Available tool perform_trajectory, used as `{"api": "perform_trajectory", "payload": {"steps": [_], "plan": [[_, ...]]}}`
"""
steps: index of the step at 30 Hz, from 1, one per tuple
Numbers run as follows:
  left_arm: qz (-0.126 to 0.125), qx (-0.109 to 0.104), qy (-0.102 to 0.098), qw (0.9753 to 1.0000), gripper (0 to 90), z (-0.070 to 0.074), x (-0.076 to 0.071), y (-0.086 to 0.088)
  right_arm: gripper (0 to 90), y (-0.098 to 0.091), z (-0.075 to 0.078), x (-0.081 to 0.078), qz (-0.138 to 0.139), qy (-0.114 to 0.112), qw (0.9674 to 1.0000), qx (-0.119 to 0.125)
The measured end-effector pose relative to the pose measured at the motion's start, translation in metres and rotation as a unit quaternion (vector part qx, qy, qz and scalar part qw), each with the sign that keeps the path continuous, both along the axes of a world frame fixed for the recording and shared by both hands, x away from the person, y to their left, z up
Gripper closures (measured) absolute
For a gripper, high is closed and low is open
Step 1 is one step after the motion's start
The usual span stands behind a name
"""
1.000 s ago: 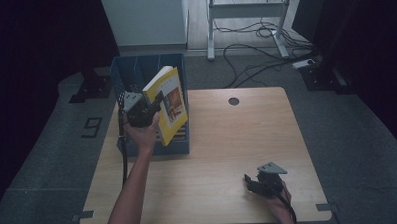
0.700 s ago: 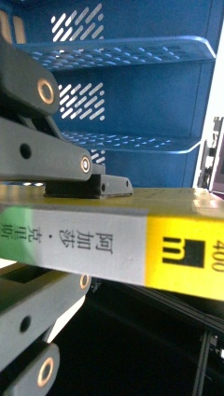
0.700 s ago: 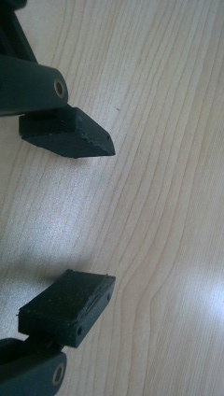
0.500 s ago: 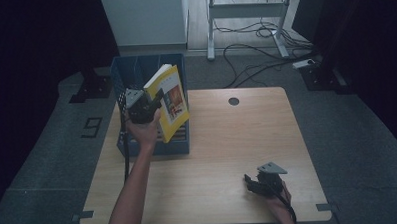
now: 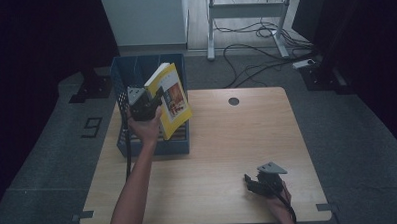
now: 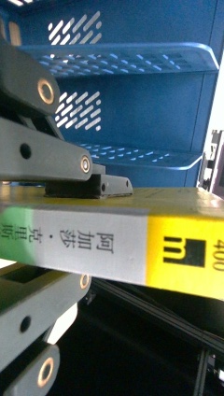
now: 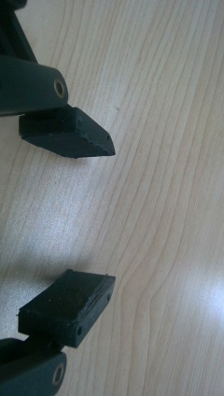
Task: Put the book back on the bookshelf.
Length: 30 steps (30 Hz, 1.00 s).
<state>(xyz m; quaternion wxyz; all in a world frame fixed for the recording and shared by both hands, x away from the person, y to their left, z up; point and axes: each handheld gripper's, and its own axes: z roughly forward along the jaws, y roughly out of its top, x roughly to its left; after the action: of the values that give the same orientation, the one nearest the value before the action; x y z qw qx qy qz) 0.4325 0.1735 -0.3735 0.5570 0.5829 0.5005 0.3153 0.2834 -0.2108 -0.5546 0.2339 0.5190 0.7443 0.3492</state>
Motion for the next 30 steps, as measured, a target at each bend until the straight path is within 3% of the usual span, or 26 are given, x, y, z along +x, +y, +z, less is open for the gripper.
{"api": "perform_trajectory", "payload": {"steps": [17, 30], "plan": [[0.003, 0.004, -0.021, 0.9998, 75.6, 0.016, -0.019, 0.012, 31.0, 0.000, 0.000, 0.001, -0.001, -0.001, 1.0000, -0.001], [0.016, 0.002, -0.009, 0.9998, 75.5, 0.003, 0.005, 0.003, 31.0, 0.000, 0.000, 0.000, -0.003, 0.001, 1.0000, 0.002]]}}
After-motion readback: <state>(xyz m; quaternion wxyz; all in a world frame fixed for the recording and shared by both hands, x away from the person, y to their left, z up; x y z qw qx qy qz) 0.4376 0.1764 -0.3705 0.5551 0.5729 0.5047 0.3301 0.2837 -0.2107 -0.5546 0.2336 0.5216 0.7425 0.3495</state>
